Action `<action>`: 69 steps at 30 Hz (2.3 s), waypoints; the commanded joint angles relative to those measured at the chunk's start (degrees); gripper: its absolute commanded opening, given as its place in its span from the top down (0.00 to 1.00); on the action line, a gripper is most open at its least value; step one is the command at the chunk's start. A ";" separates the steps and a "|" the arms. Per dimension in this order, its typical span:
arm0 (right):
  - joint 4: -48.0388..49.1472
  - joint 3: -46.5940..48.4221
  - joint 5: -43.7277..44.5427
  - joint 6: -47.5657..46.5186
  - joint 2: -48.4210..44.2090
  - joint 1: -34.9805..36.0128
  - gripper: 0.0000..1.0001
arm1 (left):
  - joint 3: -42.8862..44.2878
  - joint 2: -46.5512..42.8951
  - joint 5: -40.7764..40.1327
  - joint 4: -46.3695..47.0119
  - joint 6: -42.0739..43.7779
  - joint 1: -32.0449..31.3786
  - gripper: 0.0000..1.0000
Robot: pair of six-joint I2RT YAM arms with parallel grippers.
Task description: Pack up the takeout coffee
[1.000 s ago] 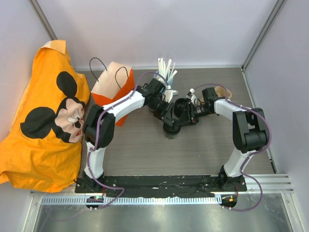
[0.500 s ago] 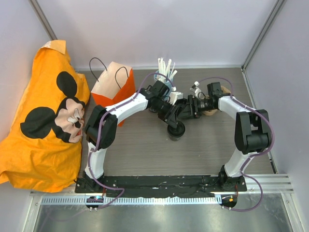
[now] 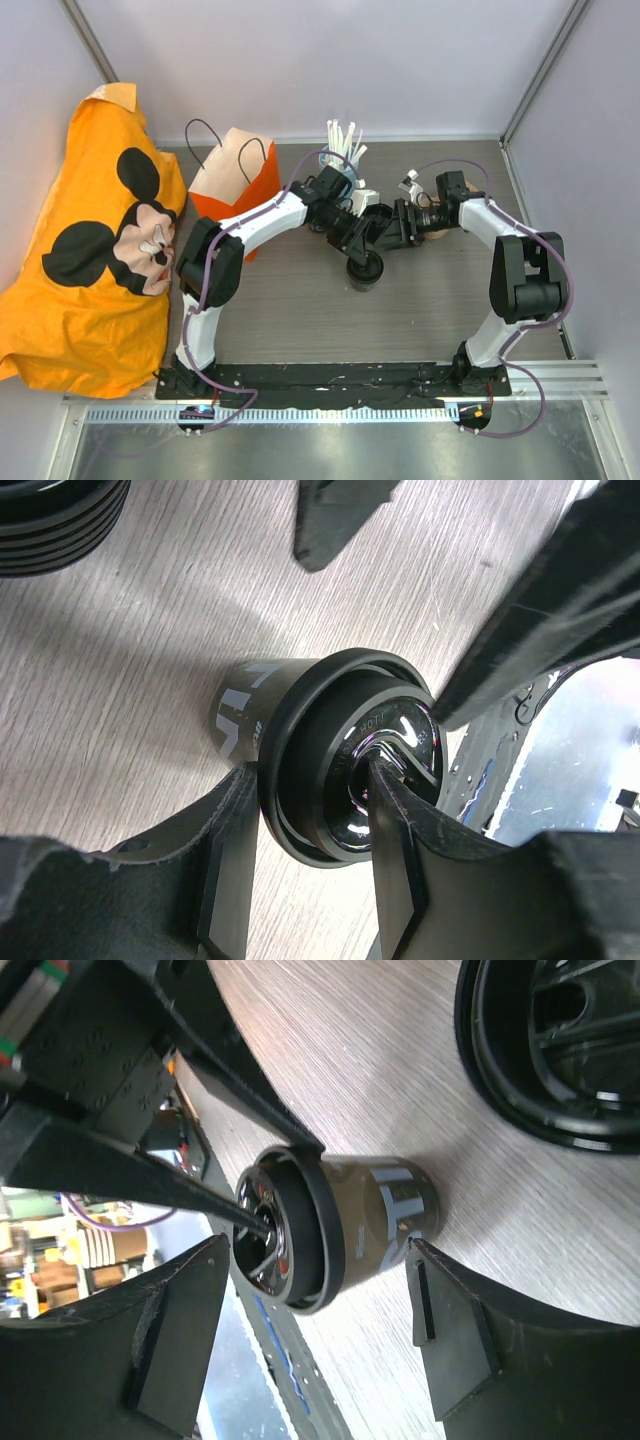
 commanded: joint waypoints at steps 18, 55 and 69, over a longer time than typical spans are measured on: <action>-3.29 0.04 -3.98 -4.40 4.02 0.06 0.48 | -2.41 4.74 -12.55 -5.79 5.50 0.85 0.60; -8.82 2.59 4.54 -8.00 -4.85 -1.88 0.24 | 2.95 2.64 -12.28 -9.22 5.24 0.76 0.18; -8.74 0.31 12.46 -8.88 -9.42 -0.74 0.23 | 10.94 2.55 -6.58 -9.75 2.61 0.94 0.00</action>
